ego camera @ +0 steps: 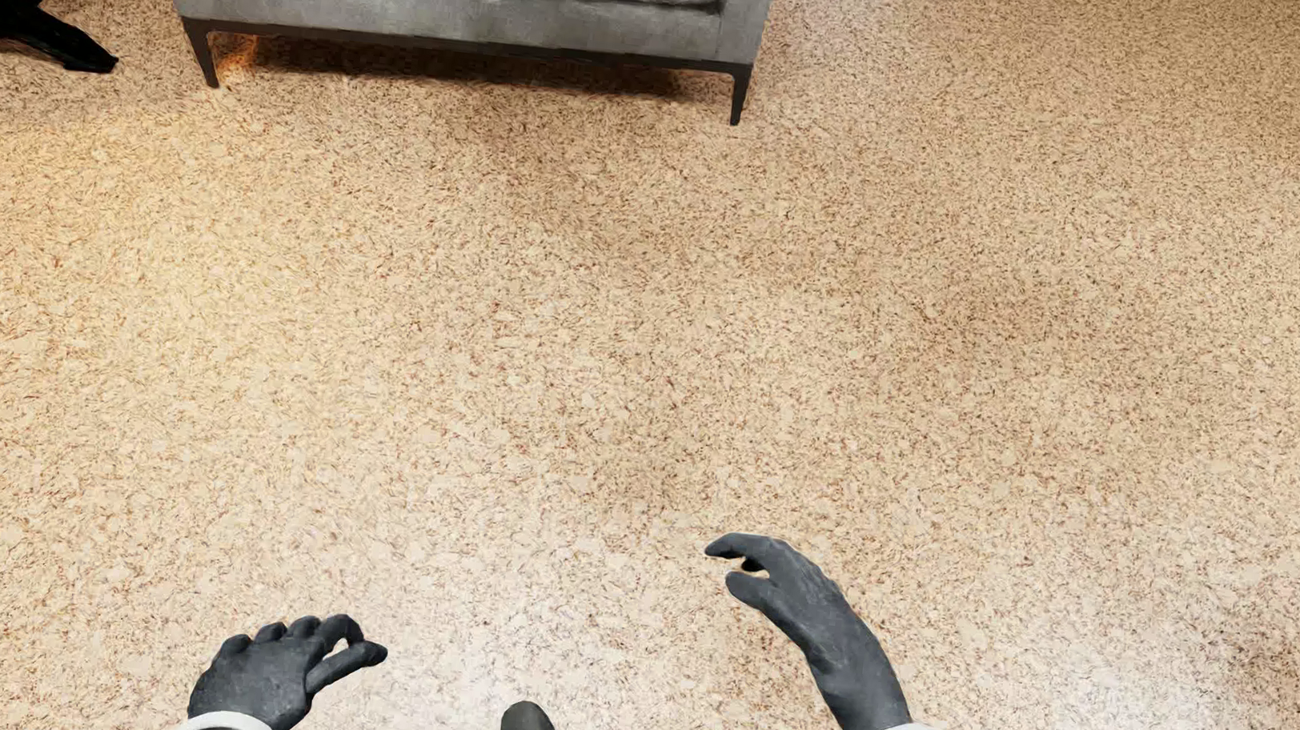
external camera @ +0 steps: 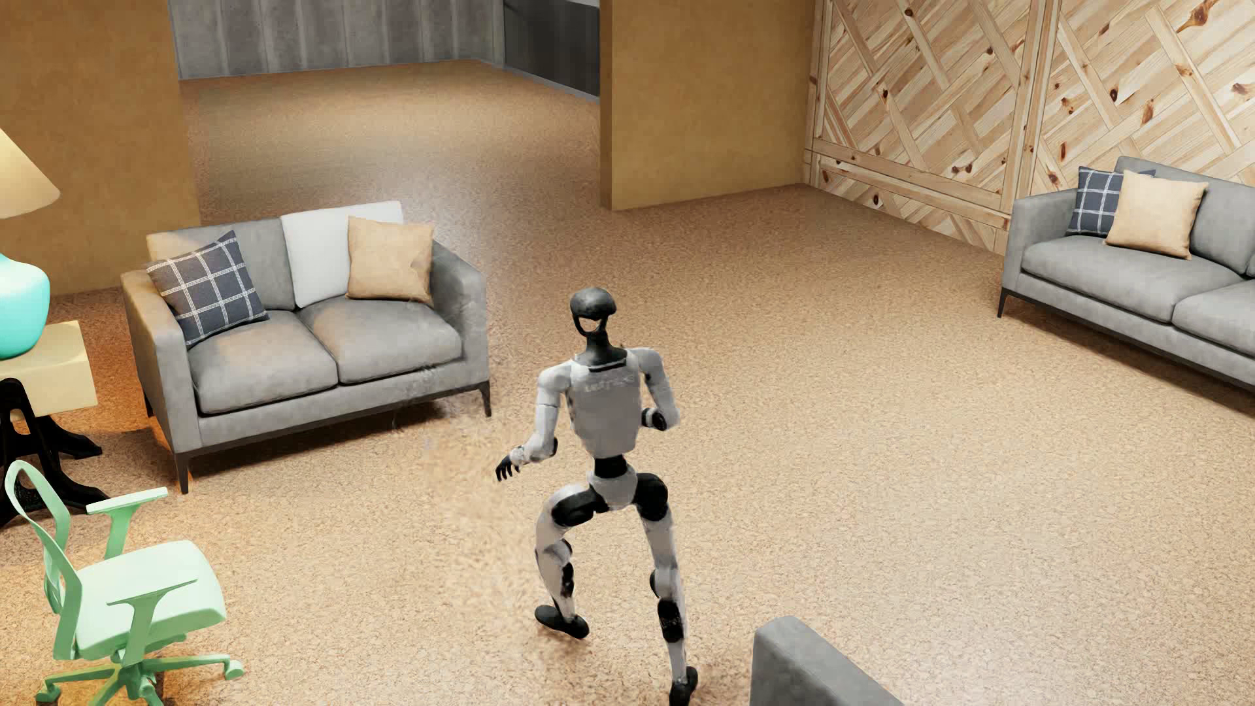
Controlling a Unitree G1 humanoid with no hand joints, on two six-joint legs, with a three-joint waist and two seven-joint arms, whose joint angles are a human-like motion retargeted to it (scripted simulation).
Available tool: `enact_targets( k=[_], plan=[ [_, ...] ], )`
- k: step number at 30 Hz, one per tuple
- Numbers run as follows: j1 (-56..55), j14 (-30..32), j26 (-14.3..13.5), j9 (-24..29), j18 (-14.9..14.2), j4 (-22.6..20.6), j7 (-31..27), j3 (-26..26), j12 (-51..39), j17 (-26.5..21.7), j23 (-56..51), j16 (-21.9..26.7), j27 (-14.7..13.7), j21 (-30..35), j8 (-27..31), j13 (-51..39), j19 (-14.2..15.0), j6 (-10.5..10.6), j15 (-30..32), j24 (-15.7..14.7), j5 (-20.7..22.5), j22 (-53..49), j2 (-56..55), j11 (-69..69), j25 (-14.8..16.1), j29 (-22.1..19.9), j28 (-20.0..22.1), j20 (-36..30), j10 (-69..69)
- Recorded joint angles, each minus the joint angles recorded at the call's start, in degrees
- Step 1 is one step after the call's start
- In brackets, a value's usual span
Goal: Move towards the light green officechair
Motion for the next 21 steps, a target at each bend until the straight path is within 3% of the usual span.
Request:
enact_targets(
  k=[1, 2, 4, 5, 6, 7, 8, 10, 11, 13, 15, 16, 17, 18, 21],
  plan=[
    [3.08, 2.19, -0.04, -0.23, 10.86, -2.17, 3.02, 0.72, 2.73, -0.6, 1.22, -1.98, 0.48, -0.06, -0.34, -0.38, 0.04, 0.15, 1.47, -1.29, -1.37, -1.61, 1.84, 3.23, -2.97, -0.69, 0.21, 3.72, -2.74],
    [5.4, 0.02, -0.3, -0.14, 11.92, -3.93, 1.91, 1.33, 5.49, -0.92, 2.1, -4.51, 0.64, -0.88, 2.28, 0.2, 0.8, -0.03, 6.7, -2.92, -5.33, -2.84, 1.04, 12.37, -6.33, -1.19, 0.67, 7.0, -1.5],
    [8.75, -5.8, -0.26, 0.92, 11.97, -8.04, -0.92, 1.32, 7.09, 1.25, 4.23, -8.22, 2.76, -3.65, 10.28, 2.26, -11.14, -1.35, 18.44, -2.29, -13.72, -2.44, -7.19, 36.3, -12.6, -2.62, 0.75, 10.46, 3.39],
    [9.96, -7.63, -0.68, 1.43, 11.99, -10.24, -2.8, 0.69, 6.12, 3.92, 5.32, -8.98, 3.3, -5.67, 13.13, 4.36, -9.17, -2.2, 18.92, 0.91, -15.29, -1.12, -11.97, 44.59, -14.59, -3.18, 0.15, 11.09, 4.71],
    [11.6, -8.33, -1.46, 1.79, 11.9, -12.6, -5.53, -0.26, 4.5, 6.47, 6.3, -9.26, 3.32, -7.71, 17.6, 6.15, -7.25, -2.73, 16.56, 4.57, -12.88, 0.01, -17.83, 49.71, -15.09, -3.4, -0.75, 10.59, 4.21],
    [13.67, -8.25, -3.1, 1.92, 11.35, -14.92, -9.05, -1.04, 2.92, 8.08, 6.57, -9.47, 2.97, -9.71, 20.52, 8.34, -3.85, -2.91, 15.46, 6.86, -10.57, 0.86, -22.72, 51.49, -14.1, -3.33, -1.51, 9.56, 2.3],
    [15.87, -8.05, -4.16, 1.88, 10.49, -17.07, -12.96, -1.62, 0.76, 9.01, 6.98, -10.07, 2.98, -11.64, 20.7, 10.07, -1.02, -3.0, 12.66, 6.96, -10.6, 1.67, -26.04, 50.08, -12.29, -2.71, -2.27, 7.54, 0.15],
    [20.04, -8.86, -5.69, 1.72, 8.52, -20.06, -20.75, -2.82, -2.74, 8.9, 8.18, -11.7, 3.57, -14.88, 18.88, 12.79, -2.24, -3.28, 7.77, 2.96, -12.79, 3.01, -30.41, 40.61, -9.68, -0.97, -3.62, 3.02, -2.7],
    [21.61, -10.02, -6.1, 1.63, 7.49, -21.15, -24.54, -3.39, -4.79, 8.4, 7.82, -12.72, 4.83, -16.02, 19.23, 13.68, -2.89, -3.48, 6.22, 0.89, -13.26, 4.83, -32.07, 33.54, -10.11, -0.39, -3.78, 0.51, -3.07],
    [24.11, -12.27, -5.82, 1.49, 5.25, -23.0, -32.41, -4.34, -7.88, 7.7, 8.46, -13.95, 6.57, -18.72, 28.58, 14.67, -2.08, -3.97, 9.49, -1.73, -10.75, 7.18, -34.74, 18.27, -11.12, -0.77, -3.84, -3.22, -3.12],
    [26.34, -14.02, -3.86, 1.2, 2.99, -23.68, -39.58, -4.6, -8.83, 8.11, 11.27, -14.4, 7.96, -21.24, 43.35, 14.46, -0.59, -4.62, 17.77, -2.85, -6.59, 9.39, -32.99, 2.46, -10.5, -1.63, -2.24, -5.25, -3.29],
    [27.1, -14.76, -2.44, 1.07, 1.94, -23.32, -42.66, -4.19, -8.67, 8.43, 13.13, -14.26, 8.44, -22.06, 46.79, 14.2, -0.03, -4.91, 20.52, -3.43, -4.89, 11.05, -31.37, -2.58, -9.97, -2.02, -1.46, -5.79, -2.91],
    [27.53, -15.65, -0.85, 1.01, 0.8, -22.4, -45.2, -3.48, -8.22, 8.63, 14.98, -13.79, 8.79, -22.37, 44.97, 13.77, 0.01, -5.16, 19.48, -4.18, -4.44, 13.02, -30.53, -2.19, -9.43, -2.2, -0.87, -5.85, -2.16],
    [27.37, -16.88, 0.93, 0.99, -0.45, -21.62, -47.06, -2.88, -7.65, 8.42, 15.91, -13.79, 9.13, -22.2, 40.74, 13.91, 0.13, -5.47, 13.3, -5.09, -5.34, 15.83, -29.8, 0.42, -9.07, -2.07, 0.12, -5.68, -0.37],
    [24.93, -14.65, 6.01, 1.14, -3.51, -17.76, -51.92, -2.11, -4.81, 7.5, 22.97, -11.7, 12.18, -19.52, 30.76, 9.12, -2.94, -5.51, 5.89, -10.27, -3.65, 22.73, -25.39, 1.28, -6.17, -1.94, 2.36, -0.25, 5.79]
  ],
)
